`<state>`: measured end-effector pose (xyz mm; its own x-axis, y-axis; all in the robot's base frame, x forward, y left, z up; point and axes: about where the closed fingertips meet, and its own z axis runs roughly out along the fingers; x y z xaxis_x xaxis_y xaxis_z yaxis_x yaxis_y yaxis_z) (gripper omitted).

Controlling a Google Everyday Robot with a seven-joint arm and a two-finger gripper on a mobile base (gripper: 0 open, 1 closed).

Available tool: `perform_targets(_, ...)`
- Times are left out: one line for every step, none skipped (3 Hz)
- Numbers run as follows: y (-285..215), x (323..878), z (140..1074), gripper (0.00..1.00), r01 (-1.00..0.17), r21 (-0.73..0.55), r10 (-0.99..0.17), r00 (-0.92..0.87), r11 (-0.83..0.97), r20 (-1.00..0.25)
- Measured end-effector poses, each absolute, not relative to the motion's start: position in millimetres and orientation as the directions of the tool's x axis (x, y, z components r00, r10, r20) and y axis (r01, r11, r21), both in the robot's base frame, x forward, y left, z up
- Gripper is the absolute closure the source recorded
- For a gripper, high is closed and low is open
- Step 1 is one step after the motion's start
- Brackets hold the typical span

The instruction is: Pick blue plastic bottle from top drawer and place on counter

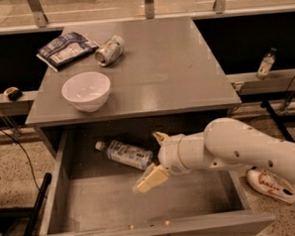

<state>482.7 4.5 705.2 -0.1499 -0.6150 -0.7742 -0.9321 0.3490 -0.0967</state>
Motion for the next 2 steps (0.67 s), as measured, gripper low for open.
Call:
perform_targets(30.2, 501.5, 690.4, 0.00, -0.926, -0.138, -0.589, -0.103, 0.350, -0.802)
perform_targets(51.8, 521.2, 670.5, 0.00, -0.927, -0.111, -0.566, -0.122, 0.359, -0.815)
